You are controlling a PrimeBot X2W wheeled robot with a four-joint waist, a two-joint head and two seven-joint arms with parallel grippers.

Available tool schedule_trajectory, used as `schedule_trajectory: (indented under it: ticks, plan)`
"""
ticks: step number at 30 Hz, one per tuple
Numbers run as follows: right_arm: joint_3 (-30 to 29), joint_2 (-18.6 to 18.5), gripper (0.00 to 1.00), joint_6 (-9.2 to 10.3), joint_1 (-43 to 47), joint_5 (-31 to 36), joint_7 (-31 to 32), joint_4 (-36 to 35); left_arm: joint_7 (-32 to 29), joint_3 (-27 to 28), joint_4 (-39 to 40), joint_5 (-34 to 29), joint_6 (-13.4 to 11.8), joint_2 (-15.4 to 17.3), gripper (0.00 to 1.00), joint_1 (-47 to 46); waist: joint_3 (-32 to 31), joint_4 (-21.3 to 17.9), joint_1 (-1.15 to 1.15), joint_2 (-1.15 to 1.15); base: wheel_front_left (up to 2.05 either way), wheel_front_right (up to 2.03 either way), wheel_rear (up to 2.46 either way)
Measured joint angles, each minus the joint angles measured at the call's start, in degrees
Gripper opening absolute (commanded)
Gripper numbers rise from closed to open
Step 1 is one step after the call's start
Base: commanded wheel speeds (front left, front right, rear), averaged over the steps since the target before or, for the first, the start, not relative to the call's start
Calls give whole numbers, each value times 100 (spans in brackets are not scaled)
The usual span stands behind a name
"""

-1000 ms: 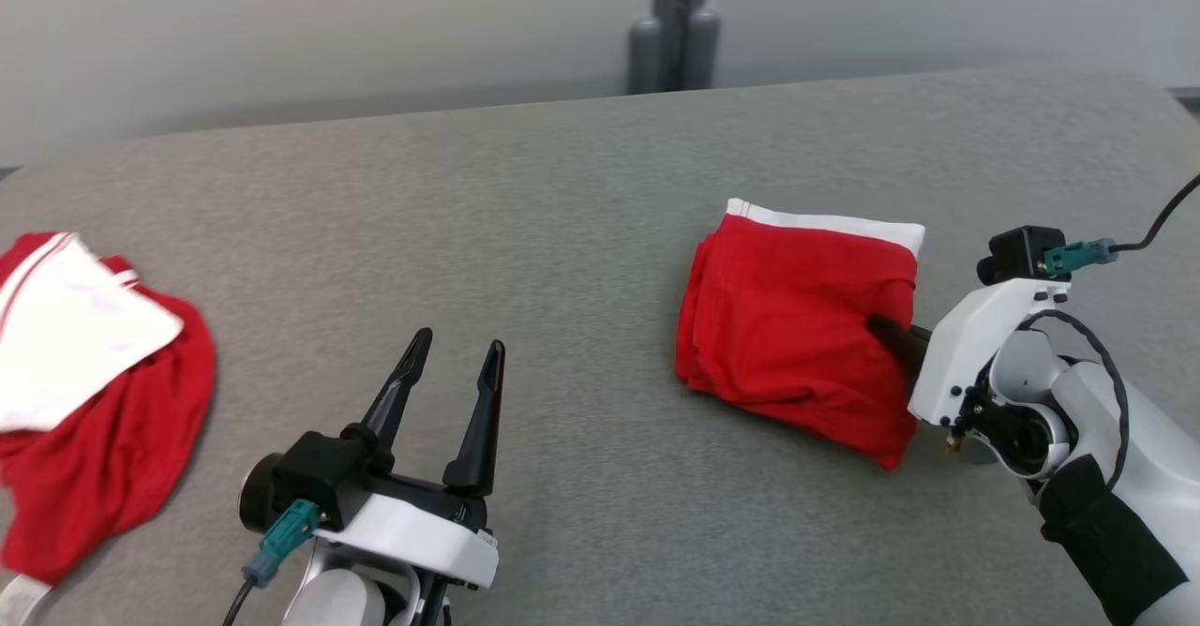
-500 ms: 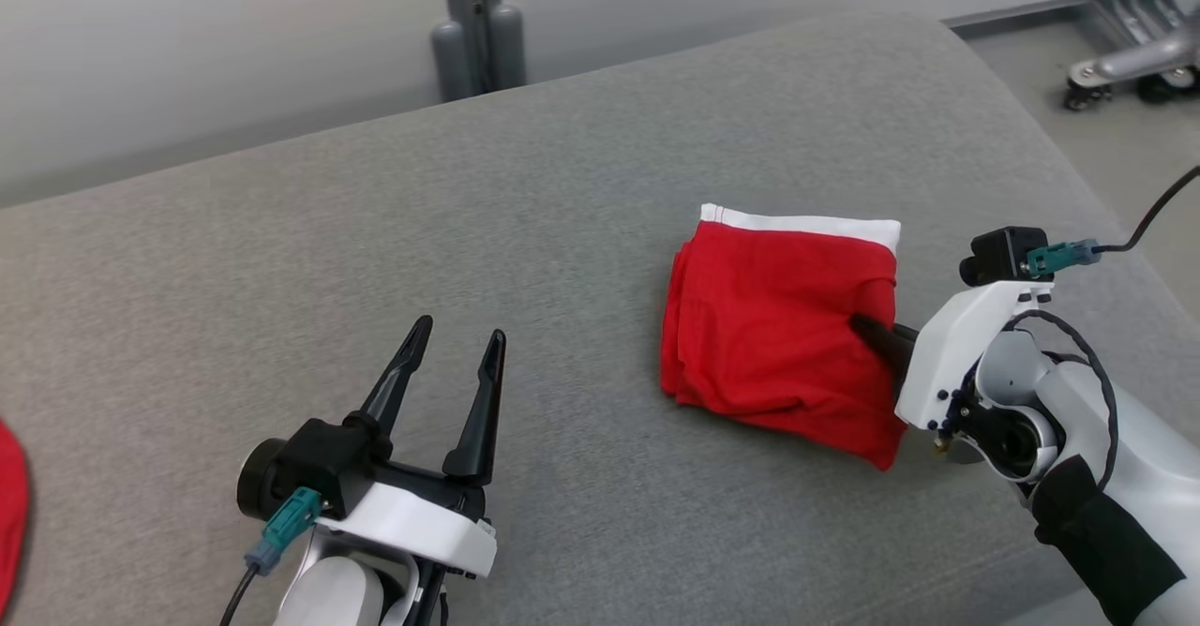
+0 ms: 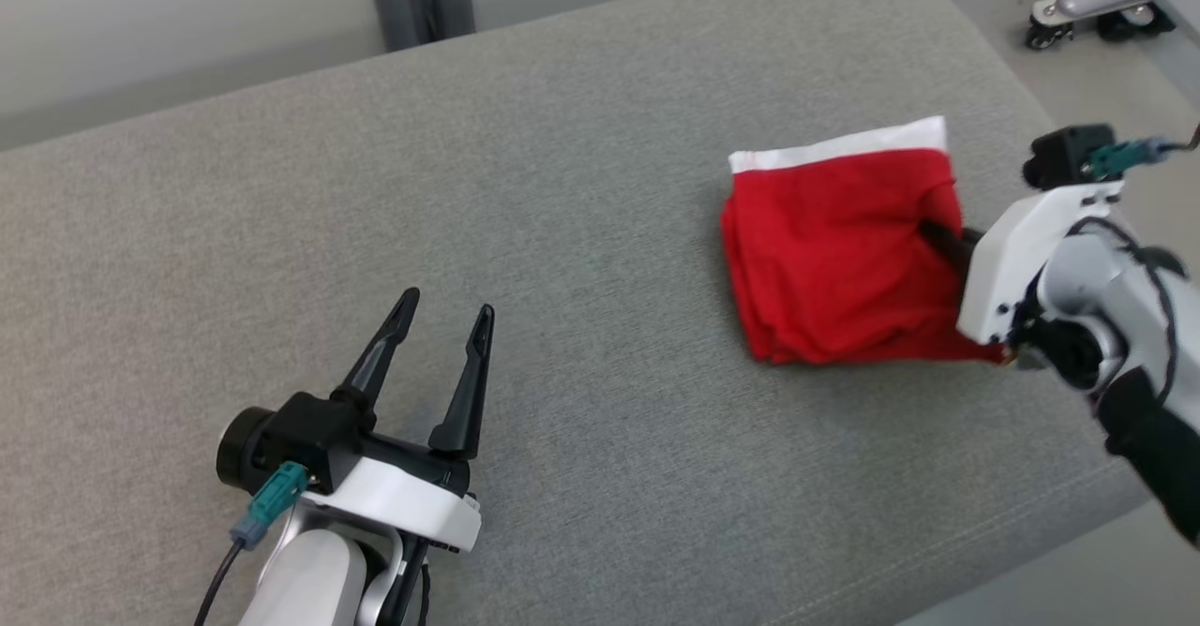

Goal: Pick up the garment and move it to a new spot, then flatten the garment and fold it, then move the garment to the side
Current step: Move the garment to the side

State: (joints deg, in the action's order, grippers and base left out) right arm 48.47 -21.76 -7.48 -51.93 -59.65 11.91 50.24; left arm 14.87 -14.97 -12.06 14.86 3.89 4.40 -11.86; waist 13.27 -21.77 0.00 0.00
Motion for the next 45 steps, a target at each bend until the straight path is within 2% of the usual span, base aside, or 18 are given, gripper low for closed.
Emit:
schedule_trajectory:
  ticks: [10, 19, 27, 28, 29, 30, 40, 45]
  plan:
    - [482, -603, 0, -1, -1077, 532, 148, 767, -113, -45, 145, -67, -19, 123, 100, -190, 521, 429, 0, 0, 0, 0, 0]
    - [684, -679, 0, -1, -1813, 856, 168, 1544, -126, -82, 218, -69, -27, 163, 100, -397, 942, 747, 0, 0, 0, 0, 0]
    - [748, -654, 0, -2, -2185, 1015, 108, 2003, -122, -92, 219, -68, -53, 199, 100, -484, 1189, 862, 0, 0, 0, 0, 0]
    - [748, -642, 18, -2, -2212, 1022, 101, 2048, -122, -93, 215, -66, -57, 199, 100, -484, 1197, 863, 0, 0, 0, 0, 0]
    - [745, -624, 47, -2, -2220, 1025, 94, 2082, -121, -92, 211, -65, -63, 200, 100, -486, 1199, 862, 0, 0, 0, 0, 0]
    - [738, -599, 100, -1, -2221, 1026, 69, 2117, -119, -91, 202, -64, -66, 201, 100, -487, 1196, 858, 0, 0, 0, 0, 0]
    - [829, -430, 100, -1, -2363, 1358, -258, 2306, -70, -79, 75, 47, -92, 199, 100, -466, 891, 753, 0, 0, 0, 0, 0]
    - [870, -210, 100, -2, -2349, 1399, -750, 2159, -41, -33, 7, 137, -107, 182, 100, -326, 564, 702, 0, 0, 0, 0, 0]
